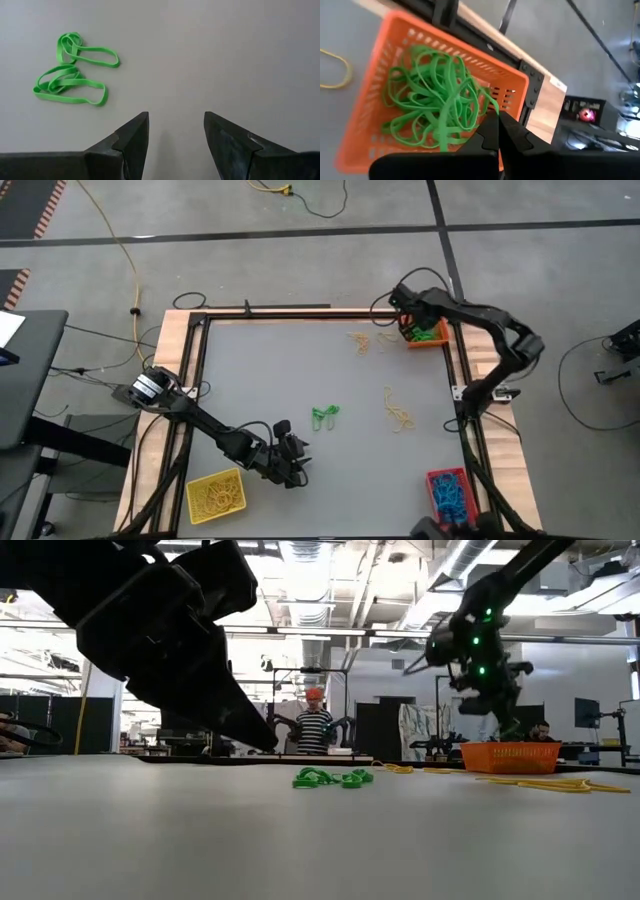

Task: Sort rubber bands into baskets
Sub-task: Put the green rubber band into the orange bin

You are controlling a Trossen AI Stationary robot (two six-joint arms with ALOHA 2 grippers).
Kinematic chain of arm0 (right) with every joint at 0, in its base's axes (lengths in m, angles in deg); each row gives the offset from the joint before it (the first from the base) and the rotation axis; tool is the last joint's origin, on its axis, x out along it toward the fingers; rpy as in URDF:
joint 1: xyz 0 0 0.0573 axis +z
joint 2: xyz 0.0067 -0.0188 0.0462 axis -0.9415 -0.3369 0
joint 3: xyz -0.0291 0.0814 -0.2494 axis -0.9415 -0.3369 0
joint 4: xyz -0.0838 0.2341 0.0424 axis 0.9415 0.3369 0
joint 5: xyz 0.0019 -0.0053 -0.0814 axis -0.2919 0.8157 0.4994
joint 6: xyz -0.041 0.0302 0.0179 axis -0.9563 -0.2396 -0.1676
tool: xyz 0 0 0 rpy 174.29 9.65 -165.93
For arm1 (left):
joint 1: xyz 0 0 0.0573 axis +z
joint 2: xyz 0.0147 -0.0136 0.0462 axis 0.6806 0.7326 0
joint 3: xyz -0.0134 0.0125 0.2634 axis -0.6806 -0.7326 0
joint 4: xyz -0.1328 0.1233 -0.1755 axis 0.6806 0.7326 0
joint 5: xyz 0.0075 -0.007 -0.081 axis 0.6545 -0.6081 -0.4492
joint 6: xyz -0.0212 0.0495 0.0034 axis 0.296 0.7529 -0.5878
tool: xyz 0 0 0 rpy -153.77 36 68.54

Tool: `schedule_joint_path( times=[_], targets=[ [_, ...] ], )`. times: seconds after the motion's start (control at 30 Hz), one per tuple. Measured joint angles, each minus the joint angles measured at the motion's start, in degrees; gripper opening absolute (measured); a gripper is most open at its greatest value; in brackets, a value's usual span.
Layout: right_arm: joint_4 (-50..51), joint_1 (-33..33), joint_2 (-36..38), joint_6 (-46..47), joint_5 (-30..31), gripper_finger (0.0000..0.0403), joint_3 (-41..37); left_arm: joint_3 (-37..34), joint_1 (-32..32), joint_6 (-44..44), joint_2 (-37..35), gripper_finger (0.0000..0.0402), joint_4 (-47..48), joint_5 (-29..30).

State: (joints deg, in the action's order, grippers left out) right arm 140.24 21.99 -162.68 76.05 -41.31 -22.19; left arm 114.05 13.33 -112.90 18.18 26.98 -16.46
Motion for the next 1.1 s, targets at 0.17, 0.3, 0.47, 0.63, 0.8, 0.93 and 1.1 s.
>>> schedule_joint_path(
  times=[0.17,0.3,0.47,0.63,0.8,0.93,1.1],
  targets=[
    [-0.1,-1.9,-4.6,-1.2,2.7,0.0045,0.0,0.0,-0.2,-0.7,0.0,0.0180,0.0,0.0],
    [0.0,-2.9,-6.7,-1.2,5.5,0.0086,0.0,0.0,-0.2,-0.9,0.0,0.0180,0.1,0.0],
    [-0.8,-3.3,-6.6,-1.2,6.3,0.0156,0.0,0.0,-0.2,-1.0,0.0,0.0180,0.1,-0.1],
    [-1.1,-2.7,-4.9,-1.2,6.3,0.0224,0.0,0.0,-0.2,-1.2,0.0,0.0180,0.0,-0.1],
    [-0.9,-1.8,-1.8,-0.3,5.1,0.0255,0.0,0.0,-0.2,-1.2,0.0,0.0180,0.1,-0.1],
    [0.2,-1.1,0.8,-0.6,0.6,0.0255,0.0,0.0,-0.2,-1.1,0.0,0.0180,0.1,-0.1],
    [2.2,-1.2,1.5,0.6,2.0,0.0254,0.0,0.0,-0.2,-0.7,0.0,0.0180,0.1,-0.2]
  ],
)
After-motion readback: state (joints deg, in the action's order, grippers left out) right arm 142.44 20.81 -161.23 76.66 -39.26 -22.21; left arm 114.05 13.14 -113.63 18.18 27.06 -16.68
